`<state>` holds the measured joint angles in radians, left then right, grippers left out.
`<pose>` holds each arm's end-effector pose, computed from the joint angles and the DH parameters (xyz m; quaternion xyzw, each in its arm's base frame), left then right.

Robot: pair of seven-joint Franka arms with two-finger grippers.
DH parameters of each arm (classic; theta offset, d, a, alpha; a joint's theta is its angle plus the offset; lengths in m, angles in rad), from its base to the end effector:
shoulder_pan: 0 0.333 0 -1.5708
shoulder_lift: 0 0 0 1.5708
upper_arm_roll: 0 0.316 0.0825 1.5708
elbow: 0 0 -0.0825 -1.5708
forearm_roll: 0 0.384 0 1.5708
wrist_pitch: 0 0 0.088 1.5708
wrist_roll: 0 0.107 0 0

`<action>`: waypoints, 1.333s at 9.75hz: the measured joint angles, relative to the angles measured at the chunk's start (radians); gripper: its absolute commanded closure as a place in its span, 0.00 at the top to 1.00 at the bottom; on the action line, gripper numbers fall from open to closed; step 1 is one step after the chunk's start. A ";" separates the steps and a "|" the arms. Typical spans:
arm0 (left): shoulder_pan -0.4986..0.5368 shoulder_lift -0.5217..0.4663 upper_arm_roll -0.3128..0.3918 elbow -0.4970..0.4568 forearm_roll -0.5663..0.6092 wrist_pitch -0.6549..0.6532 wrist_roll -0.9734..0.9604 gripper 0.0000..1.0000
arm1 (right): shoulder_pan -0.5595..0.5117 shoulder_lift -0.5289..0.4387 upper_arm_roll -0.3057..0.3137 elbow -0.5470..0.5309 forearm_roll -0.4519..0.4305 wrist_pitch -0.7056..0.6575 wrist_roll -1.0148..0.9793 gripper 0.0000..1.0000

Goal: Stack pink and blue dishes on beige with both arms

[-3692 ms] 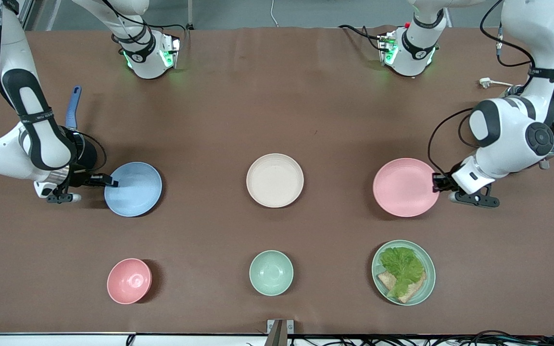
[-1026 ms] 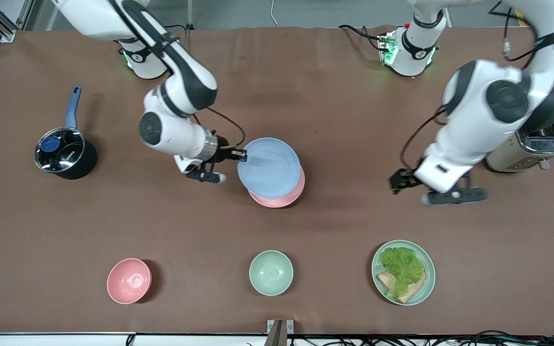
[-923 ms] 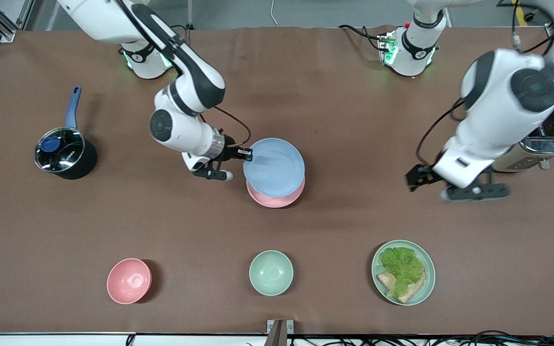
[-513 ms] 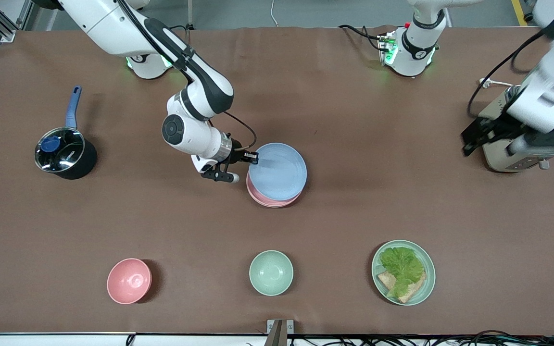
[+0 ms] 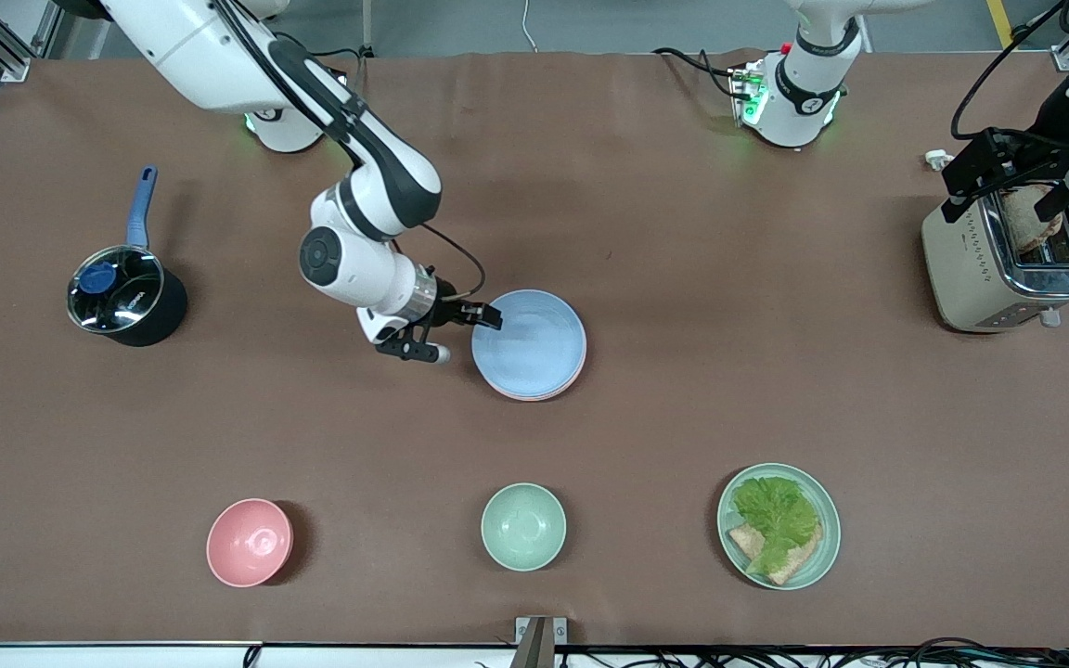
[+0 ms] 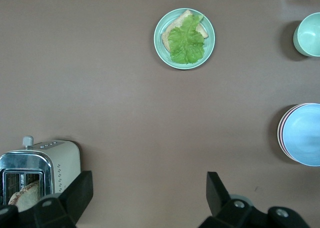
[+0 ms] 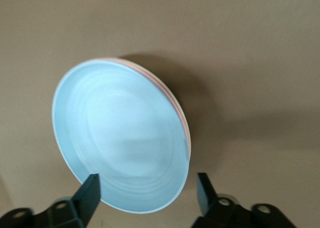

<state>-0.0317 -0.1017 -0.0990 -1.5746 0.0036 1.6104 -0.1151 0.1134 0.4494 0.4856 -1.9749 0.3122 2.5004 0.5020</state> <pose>0.5212 -0.0714 0.6812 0.9976 -0.0078 0.0688 0.0016 0.5255 0.3388 0.2760 -0.9737 0.0974 0.0598 0.1972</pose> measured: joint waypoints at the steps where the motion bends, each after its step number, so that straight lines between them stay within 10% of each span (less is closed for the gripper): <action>1: -0.041 0.004 0.050 0.007 0.000 -0.009 0.000 1.00 | -0.031 -0.059 -0.011 0.014 -0.102 -0.110 0.003 1.00; 5: -0.041 0.022 0.074 0.059 -0.041 -0.052 -0.004 1.00 | -0.133 -0.349 -0.122 0.170 -0.399 -0.621 0.058 1.00; 13: 0.018 0.041 0.026 0.059 -0.038 -0.067 -0.002 1.00 | -0.145 -0.441 -0.530 0.514 -0.321 -1.028 -0.313 1.00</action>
<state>-0.0141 -0.0611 -0.0734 -1.5159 -0.0340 1.5436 -0.1168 -0.0316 0.0088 -0.0440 -1.4606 -0.0086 1.4721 0.1888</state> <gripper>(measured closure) 0.000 0.000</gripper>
